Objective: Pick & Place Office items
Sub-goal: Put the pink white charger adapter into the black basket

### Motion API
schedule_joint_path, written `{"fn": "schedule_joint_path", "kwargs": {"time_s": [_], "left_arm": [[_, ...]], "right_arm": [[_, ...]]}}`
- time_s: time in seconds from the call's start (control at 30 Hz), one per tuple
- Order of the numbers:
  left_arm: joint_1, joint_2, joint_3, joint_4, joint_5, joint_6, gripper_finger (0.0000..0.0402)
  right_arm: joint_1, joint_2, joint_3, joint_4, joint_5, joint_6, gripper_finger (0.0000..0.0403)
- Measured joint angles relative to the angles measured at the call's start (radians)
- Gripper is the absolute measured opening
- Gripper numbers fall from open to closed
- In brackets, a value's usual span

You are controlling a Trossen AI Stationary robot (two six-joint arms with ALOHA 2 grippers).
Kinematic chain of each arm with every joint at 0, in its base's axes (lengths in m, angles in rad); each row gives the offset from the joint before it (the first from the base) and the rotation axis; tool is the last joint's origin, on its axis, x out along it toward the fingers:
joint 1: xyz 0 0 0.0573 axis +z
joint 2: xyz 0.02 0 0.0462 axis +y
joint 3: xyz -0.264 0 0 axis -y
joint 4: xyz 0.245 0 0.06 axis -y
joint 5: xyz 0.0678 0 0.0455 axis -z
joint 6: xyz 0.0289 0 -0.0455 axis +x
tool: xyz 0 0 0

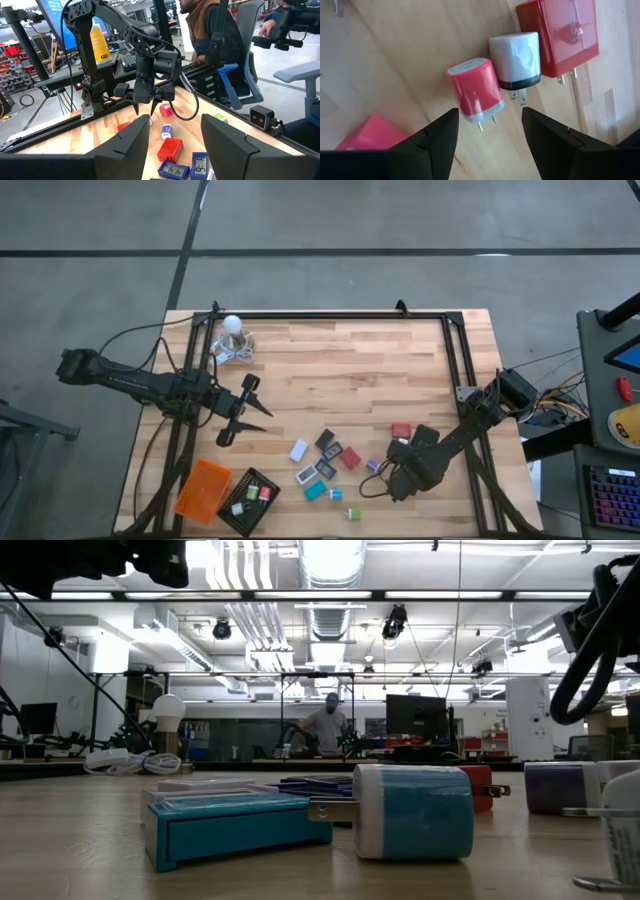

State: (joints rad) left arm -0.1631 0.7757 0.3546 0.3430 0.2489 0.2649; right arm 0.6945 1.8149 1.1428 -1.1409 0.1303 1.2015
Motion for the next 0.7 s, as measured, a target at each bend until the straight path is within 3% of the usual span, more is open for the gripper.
{"fn": "schedule_joint_path", "kwargs": {"time_s": [0.47,0.7], "left_arm": [[0.000,0.000,0.000,-0.009,0.000,0.001,0.0184],[0.000,0.000,0.000,-0.023,0.000,0.013,0.0184]], "right_arm": [[0.003,-0.029,0.012,0.011,0.032,-0.059,0.0214],[0.006,-0.117,0.007,0.022,0.177,-0.039,0.0215]]}}
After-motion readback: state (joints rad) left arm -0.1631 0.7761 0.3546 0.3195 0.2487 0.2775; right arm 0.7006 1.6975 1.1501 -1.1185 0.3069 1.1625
